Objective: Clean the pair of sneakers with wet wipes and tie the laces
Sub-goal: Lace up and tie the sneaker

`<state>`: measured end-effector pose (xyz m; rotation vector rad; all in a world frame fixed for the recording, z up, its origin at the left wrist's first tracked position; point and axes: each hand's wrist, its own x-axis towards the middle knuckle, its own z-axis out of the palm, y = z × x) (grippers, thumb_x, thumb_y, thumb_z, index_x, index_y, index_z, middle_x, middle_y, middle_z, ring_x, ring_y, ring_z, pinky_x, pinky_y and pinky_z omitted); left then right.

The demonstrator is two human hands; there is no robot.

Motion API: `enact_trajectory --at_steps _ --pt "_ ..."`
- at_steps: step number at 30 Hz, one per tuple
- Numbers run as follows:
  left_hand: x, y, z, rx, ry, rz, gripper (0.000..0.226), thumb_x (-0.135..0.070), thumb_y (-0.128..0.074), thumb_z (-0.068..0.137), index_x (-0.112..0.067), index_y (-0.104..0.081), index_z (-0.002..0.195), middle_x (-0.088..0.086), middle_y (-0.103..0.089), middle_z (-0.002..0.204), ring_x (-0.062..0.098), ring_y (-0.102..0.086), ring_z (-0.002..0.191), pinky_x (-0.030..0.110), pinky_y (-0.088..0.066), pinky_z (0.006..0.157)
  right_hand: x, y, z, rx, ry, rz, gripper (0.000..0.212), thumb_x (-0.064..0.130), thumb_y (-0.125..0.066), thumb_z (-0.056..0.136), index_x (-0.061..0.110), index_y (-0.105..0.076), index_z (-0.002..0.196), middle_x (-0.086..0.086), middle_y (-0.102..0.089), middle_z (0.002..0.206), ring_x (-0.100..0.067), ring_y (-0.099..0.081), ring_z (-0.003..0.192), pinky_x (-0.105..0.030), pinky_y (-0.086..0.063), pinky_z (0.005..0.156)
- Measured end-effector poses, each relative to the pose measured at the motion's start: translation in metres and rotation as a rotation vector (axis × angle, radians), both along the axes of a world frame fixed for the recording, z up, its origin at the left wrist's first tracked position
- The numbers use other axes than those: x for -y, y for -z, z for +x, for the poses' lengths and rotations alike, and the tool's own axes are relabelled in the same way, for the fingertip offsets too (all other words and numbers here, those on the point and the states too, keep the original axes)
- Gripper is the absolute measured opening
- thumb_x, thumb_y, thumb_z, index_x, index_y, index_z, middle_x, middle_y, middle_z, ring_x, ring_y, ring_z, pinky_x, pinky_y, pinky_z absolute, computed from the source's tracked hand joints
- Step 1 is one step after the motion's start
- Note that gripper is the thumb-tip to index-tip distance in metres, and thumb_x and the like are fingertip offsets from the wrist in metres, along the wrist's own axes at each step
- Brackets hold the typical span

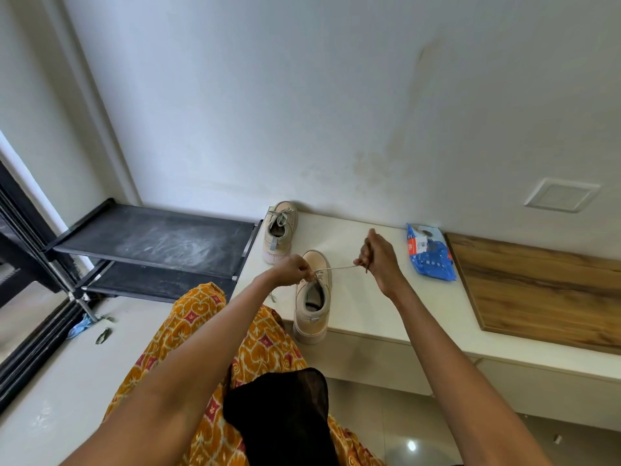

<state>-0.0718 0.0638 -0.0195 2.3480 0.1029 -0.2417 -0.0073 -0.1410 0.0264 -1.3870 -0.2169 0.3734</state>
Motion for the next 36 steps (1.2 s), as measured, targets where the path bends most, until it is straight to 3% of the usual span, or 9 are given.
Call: enact_trajectory --at_steps 4,6,10,14,20,25,30,33,36 --pt "0.001 0.003 -0.001 -0.013 -0.041 -0.054 0.020 -0.017 -0.055 0.094 -0.002 -0.067 0.099 0.005 -0.064 0.086 0.007 -0.052 0.064 0.017 -0.042 0.053 -0.008 0.010 -0.012 0.495 -0.366 -0.701 0.016 0.020 -0.050 0.097 0.011 -0.062 0.091 0.000 -0.057 0.074 -0.006 -0.051 0.060 -0.018 -0.044 0.059" --pt "0.002 0.004 -0.002 -0.014 -0.063 -0.080 0.019 -0.017 -0.055 0.094 -0.003 -0.067 0.097 0.004 -0.064 0.084 0.007 -0.053 0.064 0.017 -0.042 0.053 -0.014 0.021 -0.018 0.647 -0.508 -0.868 0.016 0.018 -0.058 0.093 0.009 -0.069 0.099 0.003 -0.062 0.085 -0.003 -0.054 0.069 -0.009 -0.039 0.064" --pt "0.003 0.006 -0.003 -0.007 -0.108 -0.136 0.017 -0.015 -0.054 0.094 -0.004 -0.067 0.096 0.004 -0.065 0.084 0.008 -0.054 0.060 0.016 -0.042 0.050 -0.023 0.038 -0.026 0.716 -0.374 -0.865 0.018 0.016 -0.064 0.088 0.014 -0.073 0.103 -0.004 -0.069 0.103 -0.015 -0.063 0.093 -0.020 -0.045 0.079" --pt "0.001 0.007 -0.005 -0.012 -0.108 -0.198 0.016 -0.016 -0.057 0.092 -0.004 -0.068 0.094 0.005 -0.065 0.083 0.007 -0.054 0.059 0.016 -0.042 0.050 -0.030 0.048 -0.032 0.674 -0.192 -0.875 0.014 0.021 -0.064 0.086 0.019 -0.075 0.094 0.001 -0.073 0.098 -0.014 -0.066 0.090 -0.031 -0.052 0.080" --pt "-0.002 0.007 -0.003 0.027 -0.019 -0.081 0.016 -0.019 -0.069 0.084 -0.005 -0.069 0.091 0.011 -0.068 0.084 0.006 -0.055 0.056 0.015 -0.044 0.049 -0.034 0.052 -0.034 0.608 -0.140 -0.844 0.009 0.022 -0.064 0.085 0.019 -0.071 0.089 0.004 -0.073 0.094 -0.012 -0.066 0.088 -0.030 -0.054 0.078" --pt "0.006 0.008 -0.005 0.210 -0.056 0.067 0.017 -0.026 -0.067 0.084 -0.010 -0.062 0.079 0.008 -0.065 0.079 0.015 -0.058 0.064 0.032 -0.050 0.063 -0.035 0.045 -0.027 0.595 -0.264 -0.809 0.010 0.020 -0.067 0.083 0.017 -0.072 0.091 -0.002 -0.064 0.093 -0.012 -0.059 0.084 -0.028 -0.050 0.076" --pt "0.016 0.013 -0.008 0.296 -0.086 0.124 0.013 -0.016 -0.059 0.083 -0.013 -0.063 0.095 0.009 -0.068 0.088 0.026 -0.063 0.078 0.038 -0.054 0.070 -0.046 0.029 -0.017 0.357 0.044 -0.553 0.012 0.015 -0.052 0.092 0.013 -0.064 0.091 0.001 -0.064 0.094 -0.013 -0.059 0.088 -0.027 -0.047 0.078" --pt "0.023 0.017 -0.011 0.306 -0.161 0.132 0.015 -0.018 -0.056 0.083 -0.016 -0.062 0.097 0.004 -0.067 0.089 0.024 -0.062 0.078 0.037 -0.053 0.068 -0.047 0.030 -0.007 0.259 -0.078 -0.662 0.022 0.015 -0.048 0.093 0.012 -0.068 0.102 0.000 -0.067 0.102 -0.017 -0.060 0.099 -0.037 -0.049 0.091" --pt "0.022 0.022 -0.010 0.320 -0.243 0.138 0.013 -0.027 -0.059 0.082 -0.021 -0.061 0.093 -0.005 -0.064 0.088 0.017 -0.059 0.080 0.033 -0.050 0.068 -0.044 0.039 -0.007 0.200 -0.311 -0.793 0.025 0.016 -0.049 0.094 0.012 -0.068 0.110 -0.006 -0.068 0.108 -0.019 -0.062 0.101 -0.033 -0.051 0.091"
